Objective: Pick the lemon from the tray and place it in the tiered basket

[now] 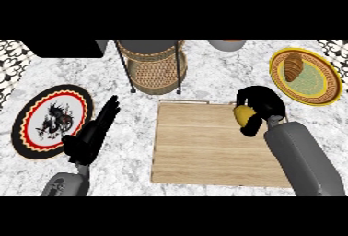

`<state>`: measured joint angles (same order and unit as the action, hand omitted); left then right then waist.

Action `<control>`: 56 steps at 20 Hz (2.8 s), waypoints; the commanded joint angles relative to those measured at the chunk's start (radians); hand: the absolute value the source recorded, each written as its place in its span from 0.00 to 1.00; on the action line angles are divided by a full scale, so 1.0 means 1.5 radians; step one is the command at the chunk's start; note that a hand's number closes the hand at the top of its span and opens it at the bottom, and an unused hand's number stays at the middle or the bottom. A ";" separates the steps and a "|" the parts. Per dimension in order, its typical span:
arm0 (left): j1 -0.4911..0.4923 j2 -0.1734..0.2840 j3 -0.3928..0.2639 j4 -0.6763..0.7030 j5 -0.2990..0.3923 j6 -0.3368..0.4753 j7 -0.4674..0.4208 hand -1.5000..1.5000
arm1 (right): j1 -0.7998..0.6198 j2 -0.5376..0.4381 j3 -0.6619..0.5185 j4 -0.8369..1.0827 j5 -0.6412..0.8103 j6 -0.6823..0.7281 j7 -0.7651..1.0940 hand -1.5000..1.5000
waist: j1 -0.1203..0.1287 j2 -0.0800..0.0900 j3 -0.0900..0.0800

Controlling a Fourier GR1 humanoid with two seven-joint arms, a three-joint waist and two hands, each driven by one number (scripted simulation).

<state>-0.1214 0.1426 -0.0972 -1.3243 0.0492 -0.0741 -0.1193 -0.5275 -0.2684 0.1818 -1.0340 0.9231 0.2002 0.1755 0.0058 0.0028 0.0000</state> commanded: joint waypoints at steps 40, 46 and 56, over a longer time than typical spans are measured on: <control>-0.029 -0.032 -0.005 -0.011 -0.026 -0.008 0.024 0.50 | -0.639 0.129 -0.236 0.355 -0.162 -0.136 0.135 1.00 | 0.032 0.012 -0.001; -0.046 -0.005 0.010 -0.030 -0.011 -0.035 0.051 0.50 | -0.655 0.157 -0.248 0.446 -0.156 -0.201 0.083 1.00 | 0.048 0.017 -0.001; -0.056 -0.032 -0.013 -0.017 -0.028 -0.030 0.036 0.50 | -0.698 0.179 -0.298 0.531 -0.235 -0.236 0.053 1.00 | 0.064 0.020 -0.001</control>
<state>-0.1969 0.1092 -0.1006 -1.3269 0.0132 -0.1235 -0.0821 -1.5790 -0.0036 -0.2342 -0.2807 0.6128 -0.1319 0.2967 0.0896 0.0308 -0.0025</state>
